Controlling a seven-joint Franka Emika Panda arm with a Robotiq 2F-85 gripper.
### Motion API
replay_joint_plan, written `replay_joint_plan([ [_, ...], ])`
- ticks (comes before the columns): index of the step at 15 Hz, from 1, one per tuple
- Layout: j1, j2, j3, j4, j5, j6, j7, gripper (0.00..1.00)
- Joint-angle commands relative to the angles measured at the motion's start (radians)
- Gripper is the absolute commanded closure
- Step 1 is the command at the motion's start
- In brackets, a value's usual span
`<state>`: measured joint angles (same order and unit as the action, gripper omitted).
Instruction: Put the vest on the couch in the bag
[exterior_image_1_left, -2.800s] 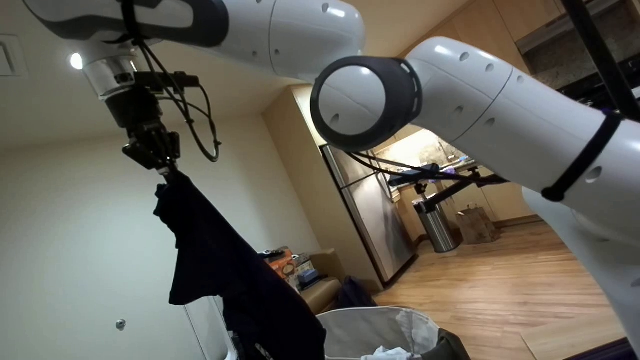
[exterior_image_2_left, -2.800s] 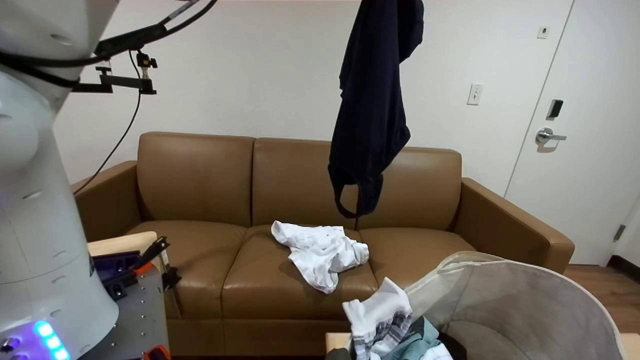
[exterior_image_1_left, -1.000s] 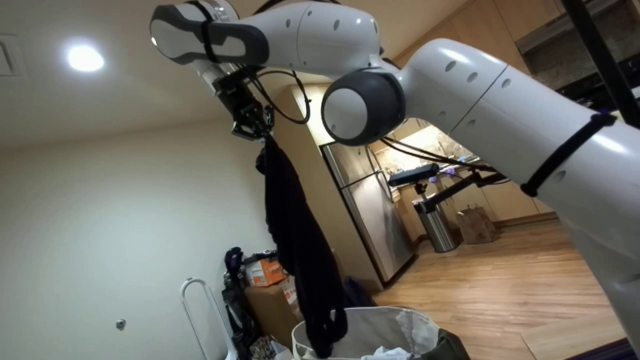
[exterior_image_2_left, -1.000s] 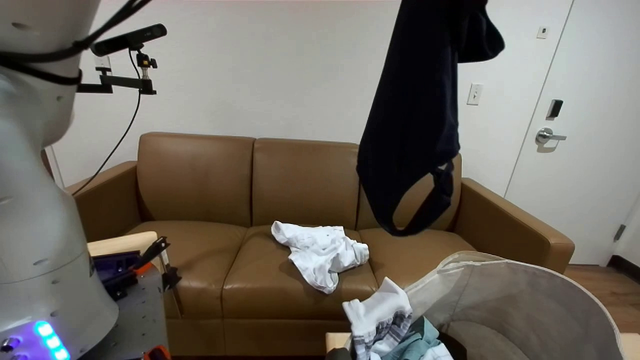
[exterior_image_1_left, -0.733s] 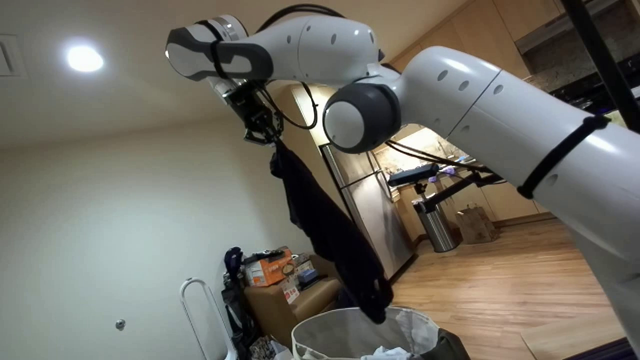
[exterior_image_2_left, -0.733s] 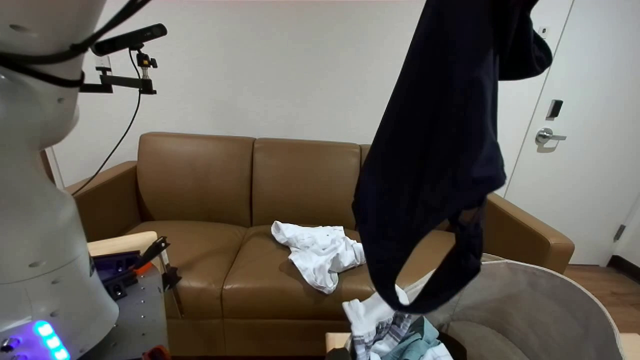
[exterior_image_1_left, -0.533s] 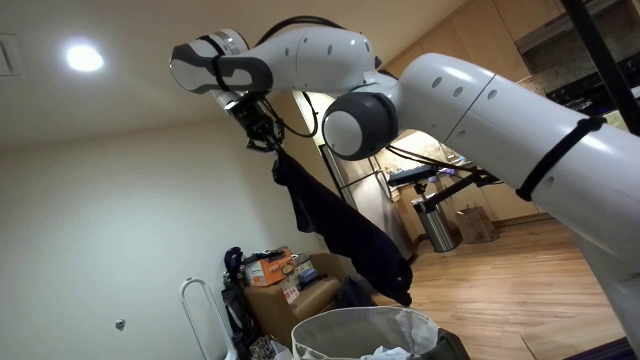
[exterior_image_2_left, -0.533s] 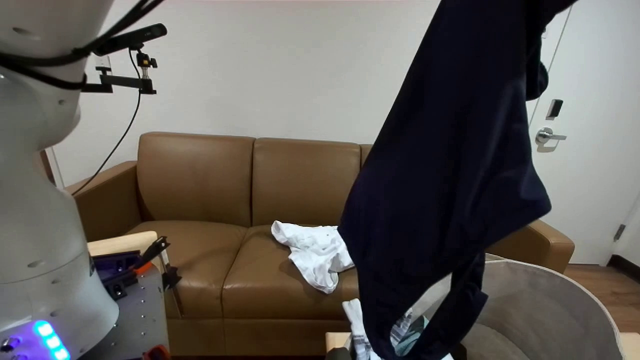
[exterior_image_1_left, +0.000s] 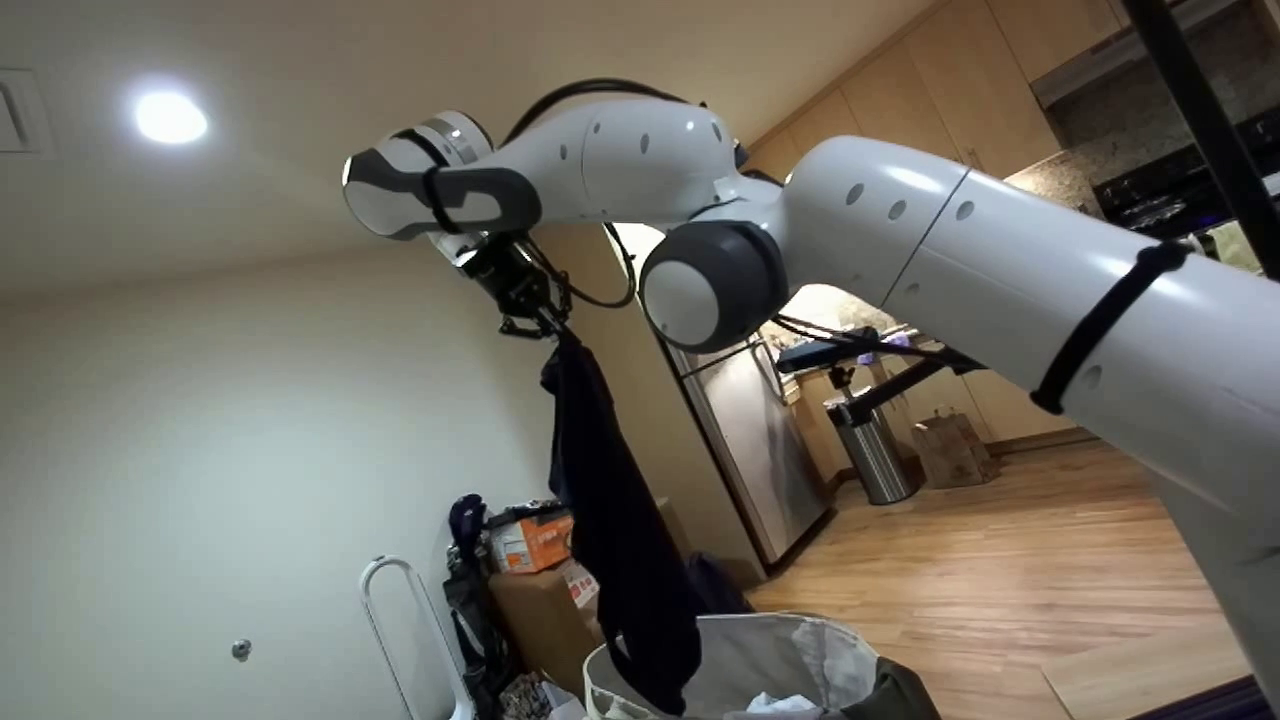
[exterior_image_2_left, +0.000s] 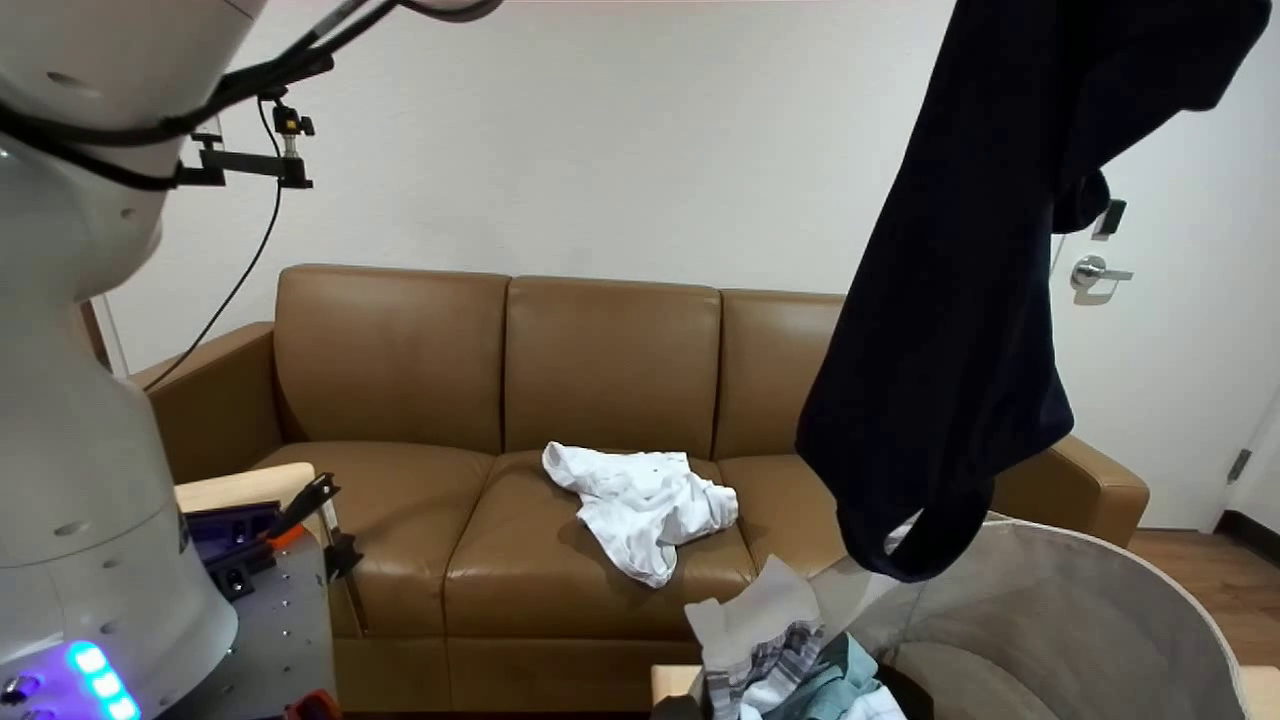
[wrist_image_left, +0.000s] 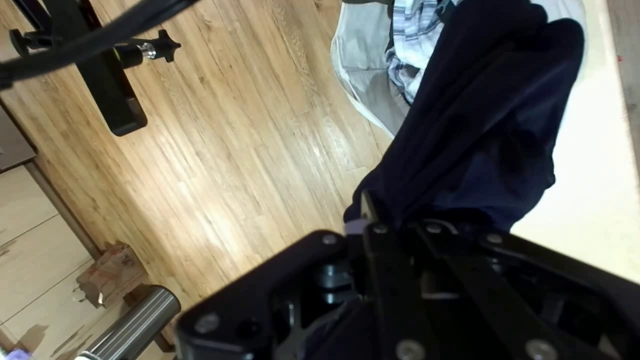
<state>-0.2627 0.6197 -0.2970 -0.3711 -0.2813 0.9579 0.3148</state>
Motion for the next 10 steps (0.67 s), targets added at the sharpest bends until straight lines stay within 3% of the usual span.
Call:
replay_joint_plan([
  [1, -0.010, 0.025, -0.009, -0.007, -0.023, -0.002, 0.015, 0.95],
  [4, -0.031, 0.030, 0.021, 0.009, 0.038, -0.030, 0.056, 0.93],
  [10, -0.012, 0.010, 0.011, 0.001, 0.008, -0.004, 0.033, 0.93],
])
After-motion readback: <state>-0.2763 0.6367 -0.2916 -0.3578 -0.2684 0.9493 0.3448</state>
